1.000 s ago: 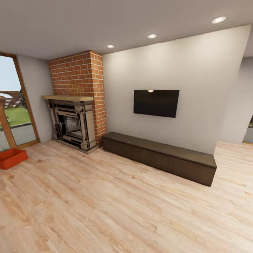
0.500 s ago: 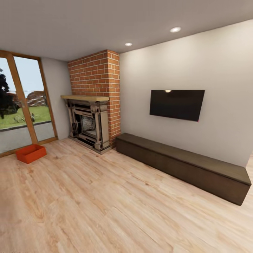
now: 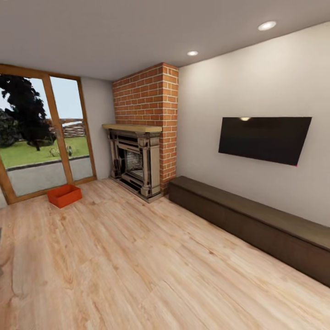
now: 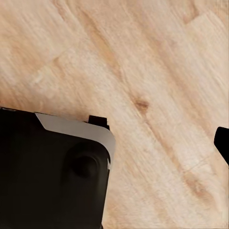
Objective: Move the two storage containers from the living room to the garage. In the garage, place one container on the floor and stack the other container on top of it (either order is fine).
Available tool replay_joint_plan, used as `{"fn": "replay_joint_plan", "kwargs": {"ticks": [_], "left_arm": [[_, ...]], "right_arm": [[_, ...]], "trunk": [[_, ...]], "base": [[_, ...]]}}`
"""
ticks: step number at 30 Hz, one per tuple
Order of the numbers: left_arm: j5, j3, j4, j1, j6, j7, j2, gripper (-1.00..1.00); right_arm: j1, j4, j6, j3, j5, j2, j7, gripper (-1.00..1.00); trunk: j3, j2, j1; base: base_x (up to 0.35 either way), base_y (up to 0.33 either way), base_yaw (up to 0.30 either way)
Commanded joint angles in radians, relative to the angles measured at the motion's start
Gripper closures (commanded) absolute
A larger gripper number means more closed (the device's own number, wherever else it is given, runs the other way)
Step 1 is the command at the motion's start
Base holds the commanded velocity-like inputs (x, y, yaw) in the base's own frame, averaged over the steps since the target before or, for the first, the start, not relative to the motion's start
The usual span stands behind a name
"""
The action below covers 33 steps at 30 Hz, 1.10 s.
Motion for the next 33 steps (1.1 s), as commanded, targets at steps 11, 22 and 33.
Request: {"fn": "replay_joint_plan", "kwargs": {"ticks": [11,22,33], "left_arm": [[0.007,-0.007,0.001,-0.001,-0.004,0.003,0.000,-1.00],[0.007,-0.007,0.001,-0.001,-0.003,0.003,0.000,-1.00],[0.007,-0.007,0.001,-0.001,0.000,0.002,0.000,-1.00]], "right_arm": [[-0.001,0.002,-0.005,0.008,-0.008,0.000,-0.001,-1.00],[-0.001,0.002,-0.005,0.007,-0.009,-0.001,0.000,-1.00],[-0.001,0.002,-0.005,0.009,-0.044,-0.002,0.000,-1.00]], "trunk": [[-0.002,-0.001,0.001],[-0.002,-0.001,0.001],[-0.002,-0.001,0.001]], "base": [[0.322,0.000,0.270],[0.322,0.000,0.270],[0.322,0.000,0.270]]}}
